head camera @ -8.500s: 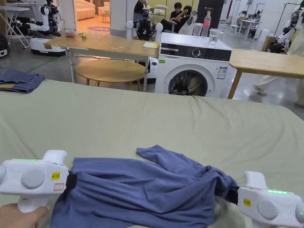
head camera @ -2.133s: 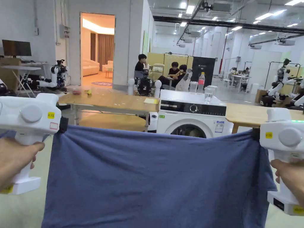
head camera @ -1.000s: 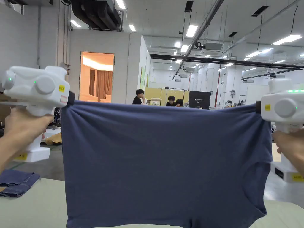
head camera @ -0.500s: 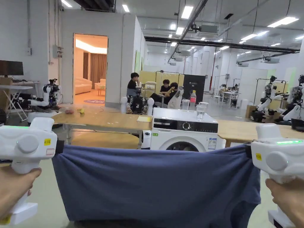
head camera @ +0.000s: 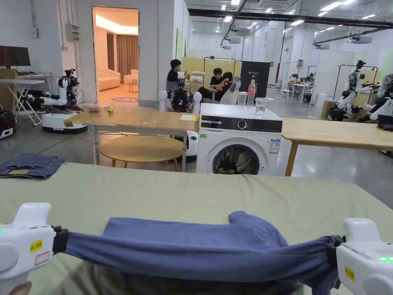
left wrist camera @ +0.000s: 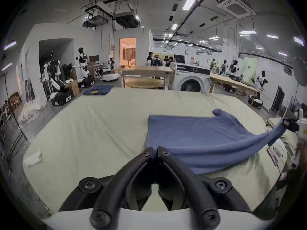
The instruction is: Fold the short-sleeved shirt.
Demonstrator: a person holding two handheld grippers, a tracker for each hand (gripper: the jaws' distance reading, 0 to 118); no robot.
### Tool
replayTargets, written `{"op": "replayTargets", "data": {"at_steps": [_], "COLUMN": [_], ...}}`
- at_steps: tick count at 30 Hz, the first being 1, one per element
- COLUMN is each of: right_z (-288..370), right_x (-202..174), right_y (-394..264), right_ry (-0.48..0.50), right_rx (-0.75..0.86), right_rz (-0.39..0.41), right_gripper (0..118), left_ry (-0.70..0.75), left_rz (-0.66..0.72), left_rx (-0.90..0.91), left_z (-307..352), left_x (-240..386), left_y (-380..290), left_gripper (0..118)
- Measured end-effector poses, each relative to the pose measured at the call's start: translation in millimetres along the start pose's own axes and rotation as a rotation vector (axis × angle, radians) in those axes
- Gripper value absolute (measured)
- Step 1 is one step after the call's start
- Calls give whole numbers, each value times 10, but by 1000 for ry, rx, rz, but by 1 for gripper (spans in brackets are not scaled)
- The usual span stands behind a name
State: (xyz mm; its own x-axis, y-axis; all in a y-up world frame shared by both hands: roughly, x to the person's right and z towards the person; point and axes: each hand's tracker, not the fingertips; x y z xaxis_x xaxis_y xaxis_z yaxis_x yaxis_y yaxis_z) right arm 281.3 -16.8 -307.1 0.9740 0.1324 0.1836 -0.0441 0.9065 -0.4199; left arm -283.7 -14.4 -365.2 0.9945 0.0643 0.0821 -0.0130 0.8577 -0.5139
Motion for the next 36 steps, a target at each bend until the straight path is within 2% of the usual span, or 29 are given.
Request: {"op": "replayTargets", "data": {"at_steps": [3, 7, 13, 21, 22, 23, 25, 26, 29, 32, 36], "right_z": [86, 110, -35, -255, -278, -291, -287, -263, -131, -5, 83], "right_x": [-5, -38, -32, -70, -73, -82, -94, -97, -99, -194, -460], "right_y": [-276, -640, -1084, -1432, -1457, -1474, -1471, -1453, -1260, -983, -684], "right_ry": [20, 36, 42, 44, 45, 47, 36, 22, 19, 19, 53], "right_rx": [-62, -171, -319, -417, -423, -428, -438, -431, -354, -221, -41], "right_rz": [9, 62, 79, 81, 76, 75, 82, 77, 26, -33, -110], "right_gripper": [0, 0, 0, 2, 4, 11, 40, 46, 50, 50, 50], "left_ry": [-8, -9, -13, 3, 6, 10, 15, 28, -7, -23, -23], "left_rz": [3, 24, 12, -24, -26, -27, -13, -7, 73, 100, 57], "left_rx": [-55, -131, -256, -388, -378, -355, -355, -363, -305, -143, 10], "left_z": [13, -47, -277, -694, -697, -672, -653, -639, -465, -237, -113], "left_x": [-49, -116, -127, -138, -126, -117, -146, -149, -180, -72, 226], "left_y": [-312, -684, -1048, -1341, -1360, -1350, -1356, -1308, -1134, -940, -762], "left_gripper": [0, 0, 0, 0, 0, 2, 18, 31, 45, 45, 45]}}
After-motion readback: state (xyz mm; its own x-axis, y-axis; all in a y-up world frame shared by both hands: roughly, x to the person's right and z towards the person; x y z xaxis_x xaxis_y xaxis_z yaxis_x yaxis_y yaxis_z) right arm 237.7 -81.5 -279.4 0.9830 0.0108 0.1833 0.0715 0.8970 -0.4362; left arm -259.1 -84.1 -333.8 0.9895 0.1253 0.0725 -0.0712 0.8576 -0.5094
